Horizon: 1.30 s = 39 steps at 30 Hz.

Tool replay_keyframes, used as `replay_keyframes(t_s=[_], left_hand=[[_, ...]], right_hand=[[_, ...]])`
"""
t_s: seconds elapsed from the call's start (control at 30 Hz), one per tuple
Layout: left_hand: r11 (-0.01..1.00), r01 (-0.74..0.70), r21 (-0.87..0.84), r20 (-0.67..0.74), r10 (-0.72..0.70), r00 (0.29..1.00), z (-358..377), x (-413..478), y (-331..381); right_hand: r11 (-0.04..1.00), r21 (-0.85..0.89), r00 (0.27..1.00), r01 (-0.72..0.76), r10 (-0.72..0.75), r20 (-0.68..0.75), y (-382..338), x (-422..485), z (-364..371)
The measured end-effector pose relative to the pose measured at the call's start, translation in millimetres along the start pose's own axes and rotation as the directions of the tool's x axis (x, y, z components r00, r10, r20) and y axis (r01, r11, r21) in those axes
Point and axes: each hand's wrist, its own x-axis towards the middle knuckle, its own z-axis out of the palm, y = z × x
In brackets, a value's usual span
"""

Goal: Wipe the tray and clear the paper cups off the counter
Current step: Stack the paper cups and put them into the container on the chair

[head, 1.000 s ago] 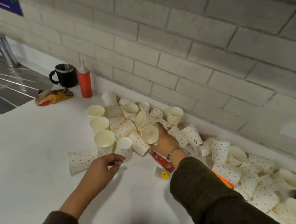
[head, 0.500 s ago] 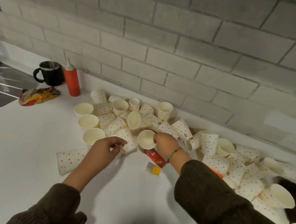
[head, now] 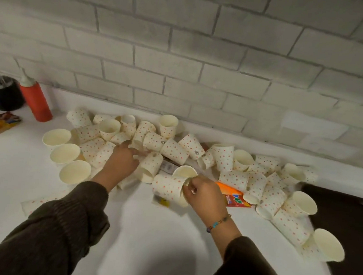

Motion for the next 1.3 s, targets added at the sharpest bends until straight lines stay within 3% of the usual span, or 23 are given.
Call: replay_keyframes(t_s=[0.2, 0.37, 0.5, 0.6, 0.73, 0.87, 1.0, 1.17, 1.3], left_hand=[[0.990, -0.058, 0.127, 0.127, 0.042, 0.991, 26.6, 5.5, 6.4], [0.983, -0.177, 0.052, 0.144, 0.168, 0.975, 37.7, -5.0, 22.6], [0.992, -0.071, -0.109, 0.217, 0.093, 0.972, 47.5, -13.3, 31.8], [0.988, -0.079, -0.129, 0.232, 0.107, 0.967, 55.0, -16.2, 41.9], [0.991, -0.121, -0.059, 0.192, 0.130, 0.973, 65.7, -19.3, 45.3], [0.986, -0.167, 0.018, 0.076, 0.165, 0.983, 66.6, -17.0, 41.5], [0.985, -0.171, -0.025, 0.011, 0.172, 0.985, 47.1, 1.1, 43.6], [0.973, -0.228, 0.035, 0.042, 0.227, 0.973, 15.5, 52.5, 56.8], [0.980, -0.118, -0.164, 0.054, 0.128, 0.990, 7.7, 95.1, 63.5]], right_hand=[[0.986, 0.060, 0.988, -0.155, 0.155, 0.012, 24.7, -20.1, 6.3], [0.973, 0.071, 0.975, -0.218, 0.213, 0.066, 34.8, -25.9, 3.5], [0.978, 0.044, 0.971, -0.203, 0.195, 0.137, 34.3, -31.0, 3.6], [0.973, -0.020, 0.954, -0.231, 0.231, 0.191, 36.6, -33.8, 4.8], [0.955, -0.037, 0.936, -0.294, 0.296, 0.191, 37.3, -36.0, 5.1], [0.931, 0.052, 0.928, -0.362, 0.354, 0.113, 36.1, -35.0, 4.5], [0.924, 0.071, 0.926, -0.375, 0.369, 0.085, 35.3, -31.0, 2.3], [0.931, 0.078, 0.934, -0.358, 0.356, 0.028, 34.8, -27.7, -2.9], [0.932, 0.102, 0.937, -0.348, 0.349, 0.007, 32.4, -24.1, -8.1]])
